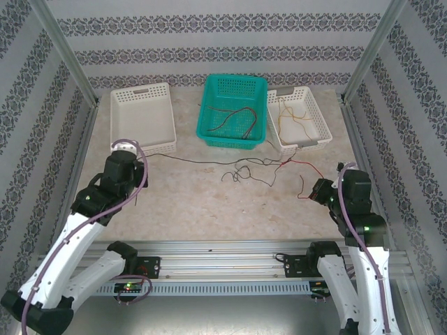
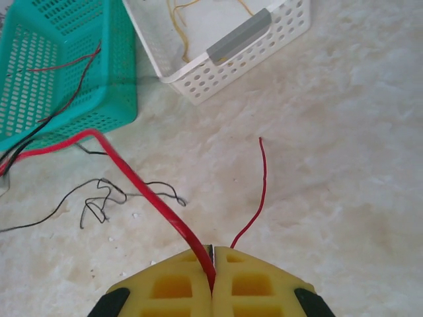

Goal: Untangle the cables

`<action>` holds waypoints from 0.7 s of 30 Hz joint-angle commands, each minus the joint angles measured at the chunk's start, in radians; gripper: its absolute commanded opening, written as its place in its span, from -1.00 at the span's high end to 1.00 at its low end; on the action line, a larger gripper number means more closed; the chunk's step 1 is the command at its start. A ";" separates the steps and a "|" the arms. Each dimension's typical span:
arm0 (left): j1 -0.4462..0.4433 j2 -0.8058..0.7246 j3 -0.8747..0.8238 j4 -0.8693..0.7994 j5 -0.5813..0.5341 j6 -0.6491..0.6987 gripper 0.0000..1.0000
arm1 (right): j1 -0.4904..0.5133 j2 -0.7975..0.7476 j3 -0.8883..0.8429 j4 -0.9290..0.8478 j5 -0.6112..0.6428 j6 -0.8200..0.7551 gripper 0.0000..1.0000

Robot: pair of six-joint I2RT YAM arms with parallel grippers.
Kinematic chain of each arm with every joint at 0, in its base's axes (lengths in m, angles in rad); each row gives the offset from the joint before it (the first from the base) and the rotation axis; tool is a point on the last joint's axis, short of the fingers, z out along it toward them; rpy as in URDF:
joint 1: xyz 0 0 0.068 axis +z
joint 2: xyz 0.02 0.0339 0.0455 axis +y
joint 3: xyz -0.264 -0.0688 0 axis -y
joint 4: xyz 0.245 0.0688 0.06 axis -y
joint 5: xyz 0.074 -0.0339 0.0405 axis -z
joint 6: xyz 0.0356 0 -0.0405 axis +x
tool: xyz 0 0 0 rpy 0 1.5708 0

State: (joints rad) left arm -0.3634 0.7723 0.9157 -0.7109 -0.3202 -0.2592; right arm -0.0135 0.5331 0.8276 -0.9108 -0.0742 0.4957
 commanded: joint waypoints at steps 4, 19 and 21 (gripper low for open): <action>0.017 -0.101 -0.016 0.008 -0.099 -0.029 1.00 | -0.032 0.011 0.022 -0.012 0.016 0.011 1.00; -0.015 0.032 0.007 0.073 0.211 -0.065 1.00 | -0.053 0.011 -0.021 0.203 -0.316 0.138 1.00; -0.036 0.066 0.011 0.098 0.268 -0.088 1.00 | -0.045 0.024 -0.038 0.273 -0.416 0.163 1.00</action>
State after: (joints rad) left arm -0.3756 0.8074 0.9020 -0.6682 -0.1871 -0.2989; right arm -0.0628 0.5423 0.8143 -0.7769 -0.2893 0.5949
